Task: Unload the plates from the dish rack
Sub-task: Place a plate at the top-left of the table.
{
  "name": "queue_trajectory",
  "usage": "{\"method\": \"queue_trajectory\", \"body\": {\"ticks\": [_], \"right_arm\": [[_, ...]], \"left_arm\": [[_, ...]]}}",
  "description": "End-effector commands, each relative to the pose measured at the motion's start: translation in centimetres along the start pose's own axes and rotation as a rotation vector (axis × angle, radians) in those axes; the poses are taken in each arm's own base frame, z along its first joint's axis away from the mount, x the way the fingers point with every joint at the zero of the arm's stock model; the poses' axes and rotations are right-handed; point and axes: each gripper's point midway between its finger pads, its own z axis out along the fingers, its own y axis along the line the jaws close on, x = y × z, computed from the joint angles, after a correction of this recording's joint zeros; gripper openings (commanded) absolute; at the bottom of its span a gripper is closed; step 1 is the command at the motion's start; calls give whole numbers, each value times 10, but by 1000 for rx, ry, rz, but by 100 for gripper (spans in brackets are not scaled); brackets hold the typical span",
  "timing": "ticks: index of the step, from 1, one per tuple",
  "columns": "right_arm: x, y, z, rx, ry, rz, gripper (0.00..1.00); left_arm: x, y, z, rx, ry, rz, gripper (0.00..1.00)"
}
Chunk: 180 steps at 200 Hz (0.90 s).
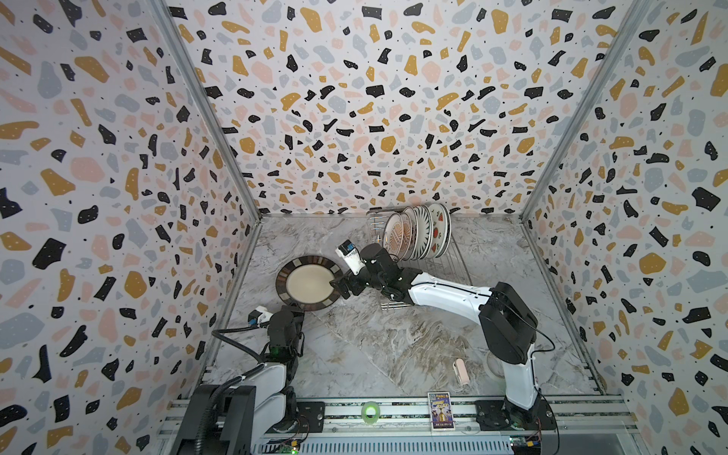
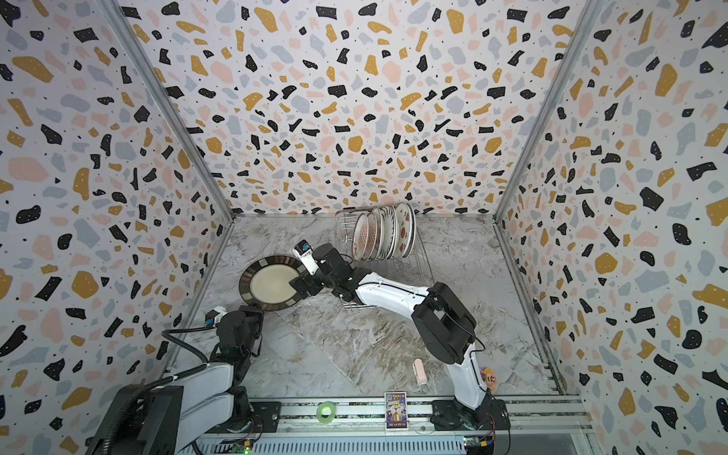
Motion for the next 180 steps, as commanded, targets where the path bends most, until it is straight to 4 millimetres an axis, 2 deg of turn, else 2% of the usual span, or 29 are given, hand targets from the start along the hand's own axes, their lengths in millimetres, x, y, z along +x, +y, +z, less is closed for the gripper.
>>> {"method": "queue_trajectory", "body": {"ticks": [1, 22, 63, 111, 163, 180], "right_arm": [[-18, 6, 4, -28, -38, -6, 99], [-17, 6, 10, -29, -39, -2, 99], [-16, 8, 26, -58, -28, -4, 99], [-11, -6, 46, -73, -16, 11, 99], [-11, -20, 56, -75, -17, 18, 99], [-12, -22, 57, -77, -20, 16, 99]], "left_arm": [[-29, -78, -4, 282, -97, -95, 0], [-28, -86, 0, 310, -74, -112, 0], [-37, -72, 8, 247, -132, -89, 0], [-39, -67, 22, 234, -125, -102, 0], [-37, -60, 41, 190, -130, -90, 0], [-32, -58, 54, 175, -108, -86, 0]]}}
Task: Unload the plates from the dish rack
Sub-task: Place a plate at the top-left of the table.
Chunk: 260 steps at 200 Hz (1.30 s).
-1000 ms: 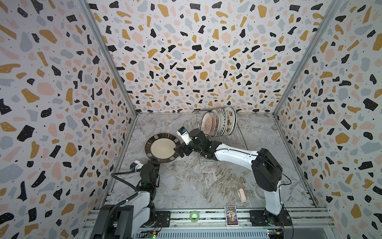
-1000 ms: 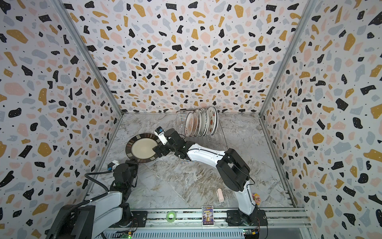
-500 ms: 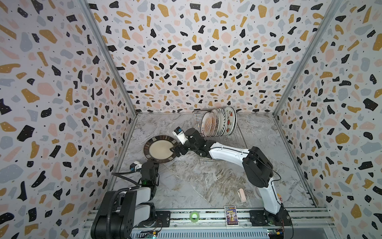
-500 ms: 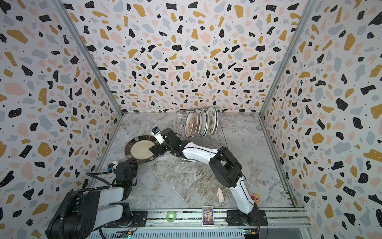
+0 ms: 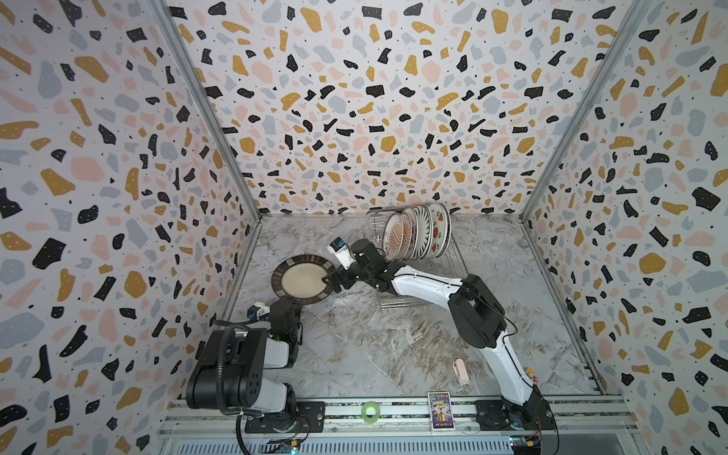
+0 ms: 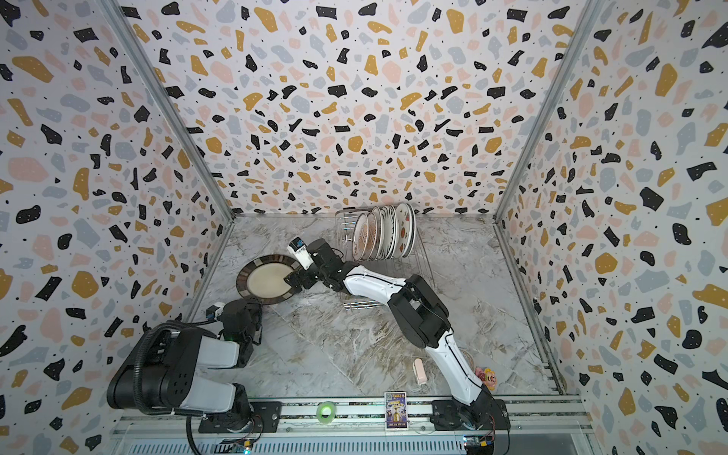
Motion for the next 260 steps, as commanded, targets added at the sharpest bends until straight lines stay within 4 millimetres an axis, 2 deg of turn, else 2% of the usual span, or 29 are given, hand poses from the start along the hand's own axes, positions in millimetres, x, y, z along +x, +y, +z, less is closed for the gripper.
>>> {"method": "queue_trajectory", "body": {"ticks": [1, 61, 71, 94, 140, 160, 191, 229, 260], "right_arm": [[-25, 0, -7, -15, -44, -12, 99], [-28, -3, 1, -17, -59, -20, 99], [-28, -5, 2, -16, -58, -21, 99], [-29, -7, 4, -14, -60, -17, 99], [-27, -3, 10, -32, -59, -14, 99], [-28, -3, 9, -27, -59, -14, 99], [-30, -1, 2, -27, -68, -9, 99], [-32, 4, -8, -25, -76, -11, 99], [-35, 13, -15, -42, -84, -12, 99]], "left_arm": [[-17, -72, 9, 246, -57, -54, 0], [-5, -73, 32, 267, -13, -71, 0], [-7, -71, 33, 256, -25, -68, 4], [-12, -65, 34, 235, -61, -48, 7], [-4, -61, 43, 219, -18, -37, 12], [-6, -56, 47, 184, -31, -2, 24], [-8, -48, 47, 159, -37, 6, 28], [-7, -44, 45, 144, -25, -1, 57], [-8, -39, 43, 123, -28, -4, 69]]}}
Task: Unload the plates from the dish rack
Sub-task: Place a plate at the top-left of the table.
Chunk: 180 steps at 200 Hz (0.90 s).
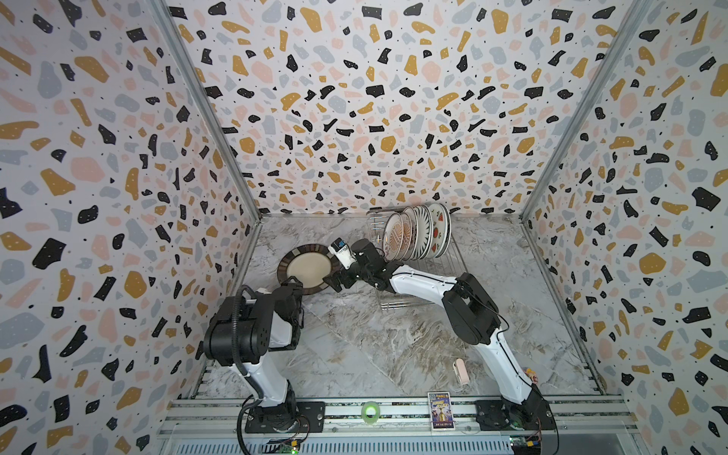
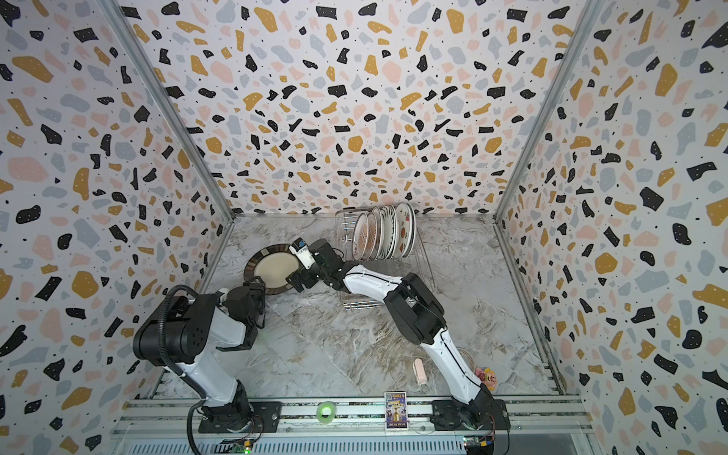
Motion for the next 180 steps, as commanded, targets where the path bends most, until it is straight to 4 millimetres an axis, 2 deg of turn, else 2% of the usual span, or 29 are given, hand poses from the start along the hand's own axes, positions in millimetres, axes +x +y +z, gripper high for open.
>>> {"method": "queue_trajectory", "body": {"ticks": [1, 16, 20, 31, 34, 39, 49, 77, 105, 118, 147, 170, 180], "right_arm": [[-47, 20, -30, -23, -97, -24, 99], [-48, 24, -35, -20, -100, -32, 99], [-48, 24, -36, -14, -100, -34, 99], [-52, 25, -42, 4, -109, -42, 99], [-52, 25, -43, 6, -110, -45, 99], [-53, 26, -46, 8, -111, -52, 99], [-56, 30, -52, 15, -111, -78, 99], [-65, 33, -72, 67, -101, -117, 99], [-74, 37, -102, 183, -148, -163, 99], [-76, 36, -120, 259, -197, -183, 99], [-80, 28, -176, 480, -310, -219, 99], [-86, 34, -209, 495, -407, -309, 99], [-80, 37, -222, 470, -458, -336, 99]], "left_arm": [[-10, -17, -3, 53, -33, 1, 69], [-12, -11, -5, 19, -45, 10, 77], [-13, -11, -7, 15, -51, 16, 85], [-17, -5, -10, -23, -69, 15, 90], [-19, -6, -11, -28, -74, 21, 97], [-21, -6, -13, -36, -86, 34, 100], [-26, -2, -16, -89, -102, 51, 100], [-34, -9, -28, -112, -121, 101, 100], [-45, -11, -45, -130, -162, 109, 100], [-46, -14, -49, -160, -154, 141, 100], [-50, -22, -61, -176, -145, 157, 100], [-55, -31, -76, -136, -161, 152, 100], [-56, -41, -82, -85, -165, 157, 100]]}}
